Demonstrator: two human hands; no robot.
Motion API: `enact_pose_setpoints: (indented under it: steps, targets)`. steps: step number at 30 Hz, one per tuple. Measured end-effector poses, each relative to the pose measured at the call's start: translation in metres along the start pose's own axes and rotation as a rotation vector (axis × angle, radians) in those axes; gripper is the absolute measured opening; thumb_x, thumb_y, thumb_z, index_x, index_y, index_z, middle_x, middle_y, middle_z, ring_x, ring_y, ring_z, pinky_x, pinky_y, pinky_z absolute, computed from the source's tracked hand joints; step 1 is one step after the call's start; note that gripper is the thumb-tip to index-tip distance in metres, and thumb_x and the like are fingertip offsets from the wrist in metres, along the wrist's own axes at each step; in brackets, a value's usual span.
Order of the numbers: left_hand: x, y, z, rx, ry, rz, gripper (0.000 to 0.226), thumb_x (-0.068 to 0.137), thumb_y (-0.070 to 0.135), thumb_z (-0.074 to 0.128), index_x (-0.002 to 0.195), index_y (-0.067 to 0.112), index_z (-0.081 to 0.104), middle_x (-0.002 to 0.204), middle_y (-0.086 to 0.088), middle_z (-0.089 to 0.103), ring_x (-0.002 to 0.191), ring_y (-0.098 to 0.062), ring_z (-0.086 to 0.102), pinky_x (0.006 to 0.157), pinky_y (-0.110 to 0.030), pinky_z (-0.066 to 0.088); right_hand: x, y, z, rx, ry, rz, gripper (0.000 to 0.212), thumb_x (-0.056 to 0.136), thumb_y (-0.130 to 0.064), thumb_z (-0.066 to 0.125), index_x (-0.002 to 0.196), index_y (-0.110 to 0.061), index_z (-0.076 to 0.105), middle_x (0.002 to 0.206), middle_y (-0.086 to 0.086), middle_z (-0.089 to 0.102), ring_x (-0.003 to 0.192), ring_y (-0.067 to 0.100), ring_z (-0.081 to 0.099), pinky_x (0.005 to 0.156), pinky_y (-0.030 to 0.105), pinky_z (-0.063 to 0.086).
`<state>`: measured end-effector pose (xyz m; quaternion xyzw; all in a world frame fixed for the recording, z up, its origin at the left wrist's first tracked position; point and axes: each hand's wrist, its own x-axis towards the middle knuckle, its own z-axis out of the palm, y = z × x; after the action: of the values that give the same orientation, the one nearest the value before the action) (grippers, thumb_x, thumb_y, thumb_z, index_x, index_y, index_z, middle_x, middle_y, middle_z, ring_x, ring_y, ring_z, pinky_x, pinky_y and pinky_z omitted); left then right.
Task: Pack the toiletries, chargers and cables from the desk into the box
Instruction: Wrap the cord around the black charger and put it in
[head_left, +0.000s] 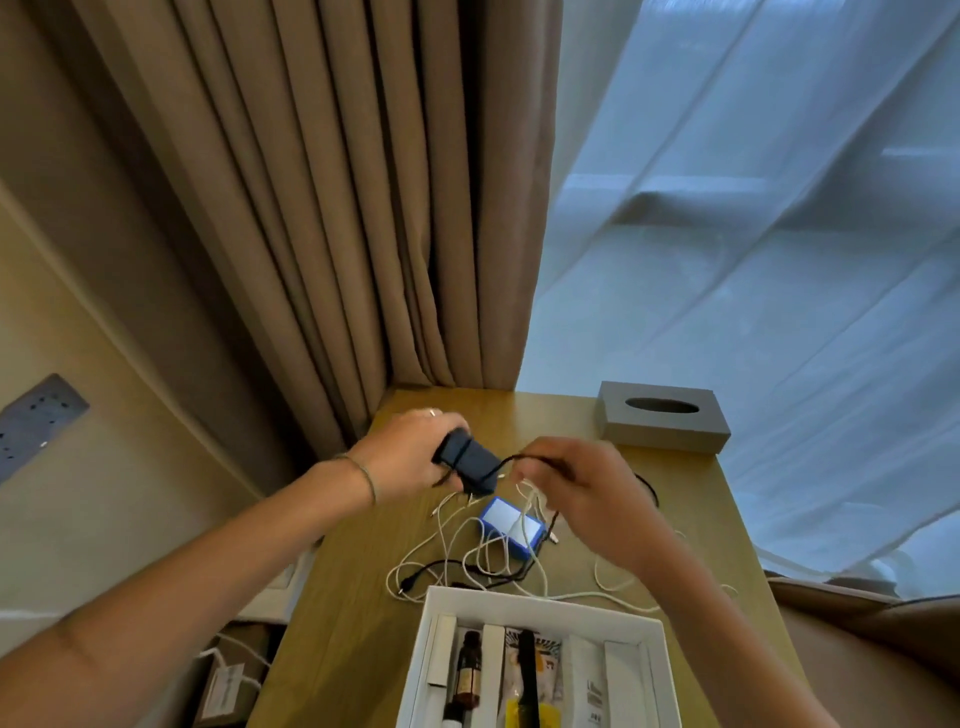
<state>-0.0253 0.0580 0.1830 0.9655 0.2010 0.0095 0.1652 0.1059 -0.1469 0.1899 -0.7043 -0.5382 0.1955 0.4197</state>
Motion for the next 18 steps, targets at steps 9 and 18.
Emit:
enact_pose_setpoints:
  steps: [9,18]
  targets:
    - [-0.037,0.050,-0.021,-0.834,-0.012,0.189,0.055,0.072,0.022,0.085,0.122,0.015,0.063,0.113,-0.001,0.071,0.109,-0.018,0.067,0.096,-0.032,0.054,0.032,0.045,0.016,0.449,0.102,0.177,0.029,0.096,-0.024,0.058,0.069,-0.026,0.069,0.060,-0.005,0.054,0.057,0.021,0.049,0.056,0.035,0.042]
    - [-0.012,0.003,-0.006,-0.107,0.281,-0.193,0.037,0.073,0.026,0.087,0.103,0.021,0.066,0.093,0.002,0.069,0.090,-0.021,0.065,0.073,-0.037,0.054,-0.010,0.011,0.076,-0.066,-0.201,0.107,0.031,0.105,-0.030,0.044,0.090,-0.018,0.069,0.063,-0.012,0.059,0.054,0.000,0.051,0.057,0.021,0.042]
